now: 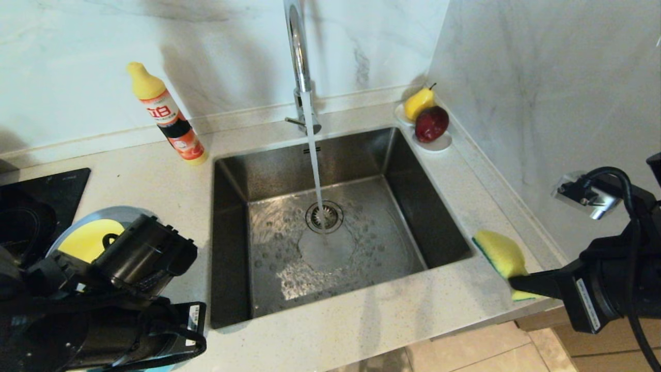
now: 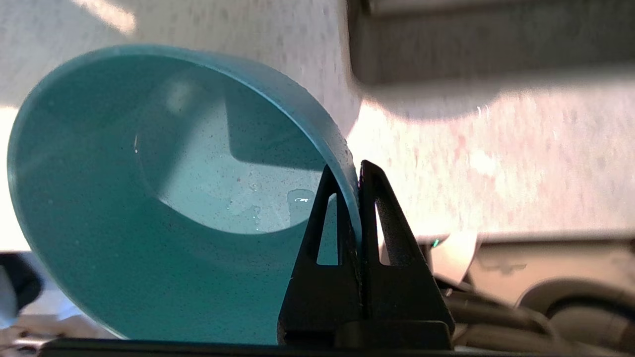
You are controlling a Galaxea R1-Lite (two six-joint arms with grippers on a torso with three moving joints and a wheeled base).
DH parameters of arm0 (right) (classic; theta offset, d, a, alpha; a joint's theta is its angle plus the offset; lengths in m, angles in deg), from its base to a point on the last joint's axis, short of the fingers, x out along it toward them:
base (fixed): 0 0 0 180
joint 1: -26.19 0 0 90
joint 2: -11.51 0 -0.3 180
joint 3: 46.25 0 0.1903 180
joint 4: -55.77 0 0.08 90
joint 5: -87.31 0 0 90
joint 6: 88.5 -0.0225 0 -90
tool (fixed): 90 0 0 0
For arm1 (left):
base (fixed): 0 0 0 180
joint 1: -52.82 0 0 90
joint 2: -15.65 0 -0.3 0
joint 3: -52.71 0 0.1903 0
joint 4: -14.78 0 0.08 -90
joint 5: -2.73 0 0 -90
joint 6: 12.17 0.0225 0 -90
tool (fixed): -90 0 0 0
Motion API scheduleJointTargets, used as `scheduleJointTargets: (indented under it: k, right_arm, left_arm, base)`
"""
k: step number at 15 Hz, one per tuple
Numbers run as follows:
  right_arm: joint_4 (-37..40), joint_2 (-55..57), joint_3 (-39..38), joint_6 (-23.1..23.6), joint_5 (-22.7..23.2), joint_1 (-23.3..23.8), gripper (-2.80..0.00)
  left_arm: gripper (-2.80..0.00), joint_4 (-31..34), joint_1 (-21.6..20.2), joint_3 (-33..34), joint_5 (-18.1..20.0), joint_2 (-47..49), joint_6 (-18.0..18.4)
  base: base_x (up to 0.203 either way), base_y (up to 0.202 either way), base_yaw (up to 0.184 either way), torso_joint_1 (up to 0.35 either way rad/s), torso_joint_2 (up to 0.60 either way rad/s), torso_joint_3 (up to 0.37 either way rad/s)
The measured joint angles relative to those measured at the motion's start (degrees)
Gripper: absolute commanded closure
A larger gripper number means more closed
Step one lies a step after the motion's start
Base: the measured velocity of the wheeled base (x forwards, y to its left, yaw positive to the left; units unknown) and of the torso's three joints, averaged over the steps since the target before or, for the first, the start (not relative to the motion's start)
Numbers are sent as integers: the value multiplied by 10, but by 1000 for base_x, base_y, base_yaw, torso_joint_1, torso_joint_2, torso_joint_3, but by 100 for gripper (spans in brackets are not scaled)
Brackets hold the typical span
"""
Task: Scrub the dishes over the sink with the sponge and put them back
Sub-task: Wash the bowl
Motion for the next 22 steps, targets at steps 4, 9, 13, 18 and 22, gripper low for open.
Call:
scheduleJointTargets:
  k: [4,9,13,18,22]
  right_arm:
    - [1,9,7,0,1,3,0]
    - [2,13,13,0,3,4,0]
    - [3,12,9,0,3,4,0]
    - [7,7,8,1,3,4,0]
    - [8,4,4,1,3,4,0]
  left_arm:
    - [0,-118,-54,21,-1,47,26]
    - [0,-190,-103,21,-3,90,49]
    - [-280,-193,-111,14,-1,97,49]
    - [-280,-184,-111,0,4,79,53]
    - [-280,-158,-111,-22,3,47,64]
  base:
    - [0,0,0,0,0,0]
    - [0,0,0,0,0,0]
    - [0,0,0,0,0,0]
    - [0,0,0,0,0,0]
    - [0,0,0,0,0,0]
